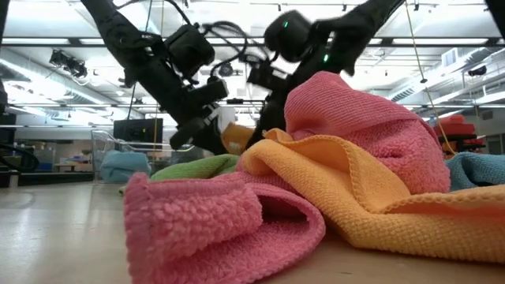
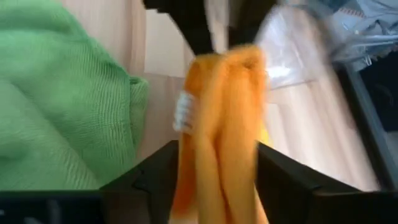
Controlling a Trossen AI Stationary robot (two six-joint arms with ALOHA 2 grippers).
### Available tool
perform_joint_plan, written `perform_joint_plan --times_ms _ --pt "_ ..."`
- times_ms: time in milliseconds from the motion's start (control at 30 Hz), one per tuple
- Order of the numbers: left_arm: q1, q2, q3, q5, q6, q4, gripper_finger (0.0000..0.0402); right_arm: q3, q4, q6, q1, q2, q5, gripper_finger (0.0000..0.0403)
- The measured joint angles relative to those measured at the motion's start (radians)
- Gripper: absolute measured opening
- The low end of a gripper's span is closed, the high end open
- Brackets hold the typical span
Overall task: Fold microfiber towels
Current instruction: Stack the top orange microfiber towel on top of the blue microfiber towel
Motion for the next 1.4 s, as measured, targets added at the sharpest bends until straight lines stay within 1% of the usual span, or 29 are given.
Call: perform_joint_plan --times_ms 67,167,300,433,500,567,667,700,800,867,1000,1167,1233,1300,1400 --pt "0.000 -0.032 -0.001 -0.020 0.001 -0.012 0.0023 0.001 -0.084 0.020 0.000 -0.053 0.002 0.0220" --pt "-0.005 -0.091 0.000 -0.053 0.004 -0.045 0.0023 0.001 -0.193 0.063 0.000 -0.119 0.022 0.0232" --pt "-0.012 -0.162 0.000 -0.075 0.009 -0.098 0.0023 0.001 -0.301 0.112 0.001 -0.191 0.070 0.0234" --pt "-0.018 -0.234 0.000 -0.119 0.008 -0.164 0.0023 0.001 -0.395 0.160 0.000 -0.222 0.117 0.0231" --pt "-0.020 -0.275 0.000 -0.154 0.002 -0.226 0.0023 -0.001 -0.410 0.172 0.000 -0.222 0.133 0.0230" --pt "-0.028 -0.303 0.001 -0.187 -0.002 -0.247 0.0023 -0.009 -0.409 0.174 0.000 -0.222 0.141 0.0230" --pt "-0.036 -0.357 -0.001 -0.239 -0.026 -0.322 0.0023 -0.021 -0.400 0.178 -0.001 -0.222 0.153 0.0230" --pt "-0.041 -0.367 0.002 -0.254 -0.040 -0.330 0.0023 -0.023 -0.402 0.178 -0.003 -0.222 0.163 0.0230" --pt "-0.050 -0.407 0.004 -0.315 -0.098 -0.422 0.0023 -0.024 -0.399 0.179 -0.007 -0.222 0.179 0.0229" --pt "-0.059 -0.423 0.021 -0.371 -0.153 -0.508 0.0023 -0.024 -0.395 0.181 -0.009 -0.222 0.182 0.0229" --pt "-0.080 -0.423 0.091 -0.485 -0.280 -0.690 0.0023 -0.024 -0.382 0.167 -0.009 -0.222 0.183 0.0229" --pt "-0.067 -0.409 0.170 -0.580 -0.434 -0.898 0.0023 -0.024 -0.358 0.133 -0.015 -0.222 0.183 0.0229" --pt "-0.052 -0.398 0.191 -0.625 -0.476 -0.934 0.0023 -0.024 -0.357 0.119 -0.017 -0.223 0.182 0.0229" --pt "-0.026 -0.395 0.197 -0.654 -0.509 -1.009 0.0023 -0.024 -0.354 0.113 -0.020 -0.223 0.180 0.0229" --pt "0.031 -0.374 0.202 -0.683 -0.563 -1.031 0.0031 -0.024 -0.350 0.112 -0.024 -0.223 0.179 0.0229"
